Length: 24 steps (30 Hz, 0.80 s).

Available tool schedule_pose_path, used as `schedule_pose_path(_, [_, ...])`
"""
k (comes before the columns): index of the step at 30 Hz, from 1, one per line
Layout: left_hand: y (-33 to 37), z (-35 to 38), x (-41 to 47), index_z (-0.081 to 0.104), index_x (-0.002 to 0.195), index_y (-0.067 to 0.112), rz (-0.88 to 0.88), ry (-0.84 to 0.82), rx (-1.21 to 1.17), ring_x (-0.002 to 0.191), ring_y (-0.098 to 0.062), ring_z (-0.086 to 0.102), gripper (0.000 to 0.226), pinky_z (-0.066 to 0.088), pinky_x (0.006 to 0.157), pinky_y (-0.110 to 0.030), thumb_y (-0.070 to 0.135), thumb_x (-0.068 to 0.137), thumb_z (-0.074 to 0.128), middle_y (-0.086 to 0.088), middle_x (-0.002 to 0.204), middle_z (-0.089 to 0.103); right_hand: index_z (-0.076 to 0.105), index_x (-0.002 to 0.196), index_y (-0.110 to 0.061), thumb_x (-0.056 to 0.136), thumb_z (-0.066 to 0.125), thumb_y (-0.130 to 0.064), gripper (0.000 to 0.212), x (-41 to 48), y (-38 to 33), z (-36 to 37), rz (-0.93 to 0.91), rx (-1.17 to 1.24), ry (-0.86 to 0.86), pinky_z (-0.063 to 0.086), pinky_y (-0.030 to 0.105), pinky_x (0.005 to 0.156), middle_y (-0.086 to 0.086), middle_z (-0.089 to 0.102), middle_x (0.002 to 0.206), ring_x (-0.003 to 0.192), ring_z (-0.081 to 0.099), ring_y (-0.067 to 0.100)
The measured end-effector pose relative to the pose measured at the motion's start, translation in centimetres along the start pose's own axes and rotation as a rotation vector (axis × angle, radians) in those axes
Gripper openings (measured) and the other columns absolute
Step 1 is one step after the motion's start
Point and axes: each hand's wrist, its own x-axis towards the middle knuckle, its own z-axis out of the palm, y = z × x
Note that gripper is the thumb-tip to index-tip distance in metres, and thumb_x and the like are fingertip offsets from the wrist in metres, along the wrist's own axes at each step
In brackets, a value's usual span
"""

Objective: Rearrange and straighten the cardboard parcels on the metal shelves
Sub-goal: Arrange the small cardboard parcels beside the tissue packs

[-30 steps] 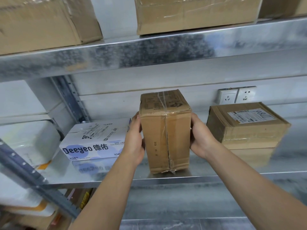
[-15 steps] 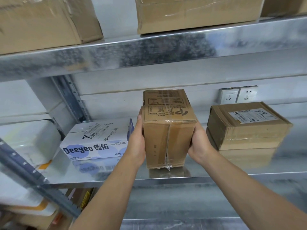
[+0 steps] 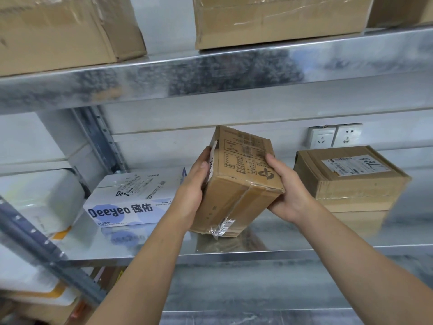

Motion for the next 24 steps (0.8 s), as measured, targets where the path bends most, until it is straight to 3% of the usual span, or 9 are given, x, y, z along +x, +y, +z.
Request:
schedule_pose_path(2, [-0.3, -0.4, 0.1, 0.053, 0.136, 0.049, 0.002, 0.03, 0.023, 0.136, -0.009, 0.051, 0.033, 0.035, 0.119, -0.043, 0.04, 0.105, 0.044, 0.015, 0.145, 0.057, 0.059, 0.142, -0.016, 0.092, 0.059, -0.038, 0.055, -0.2, 0.1, -0.3, 0.005, 0.081, -0.031, 0.062, 0.034, 0.078, 0.009, 0.075, 0.12, 0.096, 0.075, 0.023])
schedule_pose_path(6, [-1.0, -0.8, 0.1, 0.063, 0.122, 0.049, -0.041, 0.107, 0.042, 0.131, -0.009, 0.056, 0.032, 0.038, 0.118, -0.042, 0.024, 0.105, 0.051, 0.015, 0.138, 0.063, 0.065, 0.133, -0.014, 0.083, 0.062, -0.04, 0.057, -0.2, 0.5, -0.8, 0.006, 0.148, -0.067, 0.054, 0.039, 0.089, 0.01, 0.073, 0.124, 0.098, 0.074, 0.024])
schedule_pose_path(11, [-1.4, -0.9, -0.1, 0.061, 0.135, 0.04, -0.026, 0.164, 0.136, 0.133, -0.009, 0.054, 0.046, 0.036, 0.119, -0.043, 0.038, 0.09, 0.055, 0.017, 0.139, 0.061, 0.072, 0.121, -0.015, 0.087, 0.058, -0.04, 0.045, 0.1, 1.0, -1.5, -0.019, 0.19, -0.082, 0.054, 0.039, 0.093, 0.01, 0.073, 0.122, 0.1, 0.074, 0.025])
schedule_pose_path(15, [-1.3, -0.9, -0.2, 0.057, 0.137, 0.046, -0.025, 0.136, 0.17, 0.135, -0.007, 0.049, 0.036, 0.035, 0.119, -0.039, 0.031, 0.105, 0.052, 0.019, 0.145, 0.054, 0.082, 0.106, -0.017, 0.089, 0.056, -0.042, 0.04, 0.1, 1.3, -2.0, -0.025, 0.243, -0.087, 0.06, 0.036, 0.087, 0.009, 0.074, 0.121, 0.101, 0.074, 0.024])
schedule_pose_path(17, [-1.4, -1.1, -0.2, 0.058, 0.126, 0.059, -0.082, 0.087, 0.141, 0.134, -0.004, 0.05, 0.033, 0.036, 0.118, -0.039, 0.036, 0.103, 0.055, 0.027, 0.141, 0.054, 0.083, 0.104, -0.017, 0.091, 0.054, -0.043, 0.041, 0.0, 1.3, -2.5, -0.033, 0.263, -0.077, 0.06, 0.036, 0.087, 0.008, 0.074, 0.12, 0.101, 0.074, 0.024])
schedule_pose_path(20, [-1.6, -1.4, 0.0, 0.056, 0.127, 0.059, -0.131, 0.064, 0.106, 0.122, 0.012, 0.047, 0.033, 0.033, 0.119, -0.037, 0.04, 0.1, 0.059, 0.045, 0.123, 0.046, 0.084, 0.098, -0.016, 0.093, 0.052, -0.042, 0.042, -0.1, 1.3, -2.7, -0.035, 0.277, -0.038, 0.059, 0.037, 0.088, 0.009, 0.075, 0.116, 0.097, 0.075, 0.024])
schedule_pose_path(24, [-1.5, -1.0, 0.6, 0.055, 0.132, 0.053, -0.176, 0.074, 0.11, 0.126, -0.005, 0.053, 0.037, 0.04, 0.114, -0.041, 0.045, 0.097, 0.062, 0.036, 0.123, 0.051, 0.084, 0.098, -0.015, 0.101, 0.046, -0.043, 0.048, -0.2, 1.5, -3.3, -0.022, 0.294, 0.002, 0.058, 0.038, 0.09, 0.01, 0.075, 0.116, 0.097, 0.074, 0.025])
